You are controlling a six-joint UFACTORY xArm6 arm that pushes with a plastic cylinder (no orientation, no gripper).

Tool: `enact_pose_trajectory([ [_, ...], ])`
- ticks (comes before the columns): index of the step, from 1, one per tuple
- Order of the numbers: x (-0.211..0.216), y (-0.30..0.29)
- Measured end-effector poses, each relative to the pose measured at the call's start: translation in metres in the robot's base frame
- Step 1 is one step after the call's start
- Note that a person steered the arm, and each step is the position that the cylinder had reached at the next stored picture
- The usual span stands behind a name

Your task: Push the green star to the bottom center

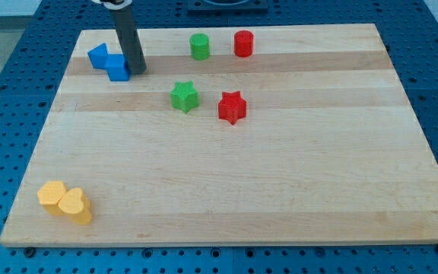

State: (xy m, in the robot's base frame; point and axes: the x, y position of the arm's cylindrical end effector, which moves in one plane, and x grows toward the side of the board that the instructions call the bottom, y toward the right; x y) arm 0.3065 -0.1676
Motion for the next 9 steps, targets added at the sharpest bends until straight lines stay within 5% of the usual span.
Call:
enact_pose_trajectory([
  [4,0.000,0.024],
  [6,0.098,0.058],
  [8,0.148,0.068],
  [9,0.119,0.060],
])
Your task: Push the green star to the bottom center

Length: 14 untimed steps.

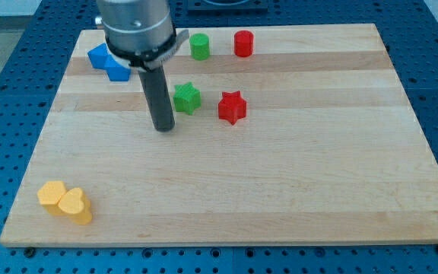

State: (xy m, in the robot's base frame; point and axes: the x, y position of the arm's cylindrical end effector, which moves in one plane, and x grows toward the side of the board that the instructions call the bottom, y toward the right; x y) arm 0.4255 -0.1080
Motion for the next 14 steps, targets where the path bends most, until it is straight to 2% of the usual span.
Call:
enact_pose_trajectory([
  [2,-0.123,-0.010],
  [3,-0.116,0.027],
  [4,-0.113,0.027],
  [5,-0.089,0.027],
  [8,0.053,0.028],
  [10,0.059,0.028],
  [11,0.008,0.027],
  [12,-0.024,0.031],
  [13,0.012,0.052],
  [14,0.025,0.053],
])
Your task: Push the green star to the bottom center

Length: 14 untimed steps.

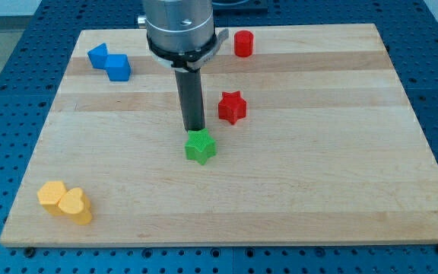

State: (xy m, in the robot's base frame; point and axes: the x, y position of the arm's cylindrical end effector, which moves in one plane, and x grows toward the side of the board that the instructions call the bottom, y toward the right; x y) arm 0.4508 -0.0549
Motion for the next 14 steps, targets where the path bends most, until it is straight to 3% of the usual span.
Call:
enact_pose_trajectory([
  [3,0.076,0.031],
  [6,0.060,0.007],
  [14,0.084,0.022],
])
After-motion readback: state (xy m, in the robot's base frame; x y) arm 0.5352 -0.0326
